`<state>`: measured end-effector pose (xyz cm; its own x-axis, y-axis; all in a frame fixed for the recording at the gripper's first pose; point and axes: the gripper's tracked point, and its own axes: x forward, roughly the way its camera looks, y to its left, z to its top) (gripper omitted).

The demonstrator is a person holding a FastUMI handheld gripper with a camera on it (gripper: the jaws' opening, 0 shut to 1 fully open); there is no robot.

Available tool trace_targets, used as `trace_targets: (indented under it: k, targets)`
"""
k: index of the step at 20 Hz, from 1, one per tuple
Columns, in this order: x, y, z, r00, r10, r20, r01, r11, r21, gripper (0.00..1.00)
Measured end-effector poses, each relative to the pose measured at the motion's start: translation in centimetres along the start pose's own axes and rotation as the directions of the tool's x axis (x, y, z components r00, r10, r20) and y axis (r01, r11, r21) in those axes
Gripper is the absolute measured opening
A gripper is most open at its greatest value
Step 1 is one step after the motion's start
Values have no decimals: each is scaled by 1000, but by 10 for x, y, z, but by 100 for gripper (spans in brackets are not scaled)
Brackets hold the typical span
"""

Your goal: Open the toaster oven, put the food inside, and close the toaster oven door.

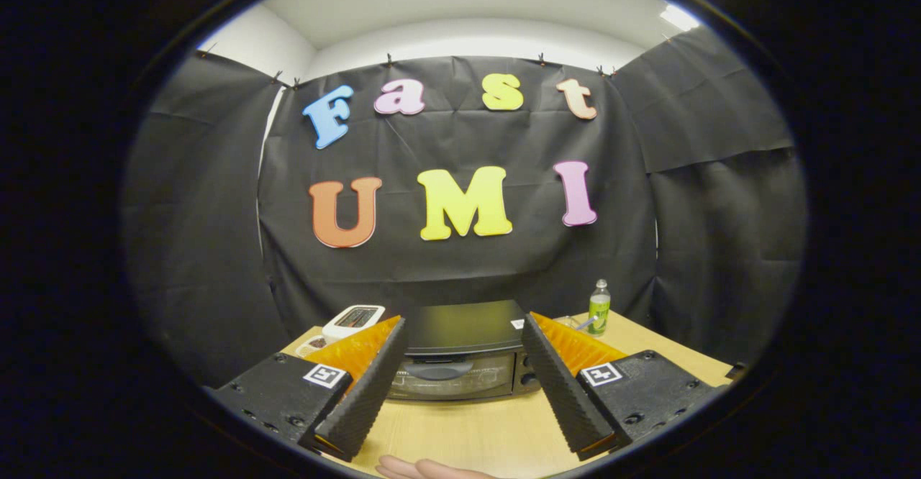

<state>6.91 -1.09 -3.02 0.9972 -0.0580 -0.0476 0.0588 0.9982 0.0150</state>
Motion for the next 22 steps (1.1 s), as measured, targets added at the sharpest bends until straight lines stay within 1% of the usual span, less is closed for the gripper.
trace_targets:
  k: [6, 10, 14, 17, 18, 19, 22]
  targets:
    - [65, 22, -35, 998, 33, -56, -34, 999, -20, 100]
    - [107, 34, -70, 995, 30, -97, -36, 997, -68, 100]
    - [140, 34, -98, 992, 15, -127, -23, 998, -61, 100]
    - [161, 24, -132, 980, -23, -195, 10, 998, -66, 100]
    - [161, 29, -138, 975, 11, -220, -22, 999, -44, 100]
    - [159, 34, -143, 972, 23, -236, -30, 999, -24, 100]
    - [159, 34, -152, 966, 16, -259, -31, 998, -54, 100]
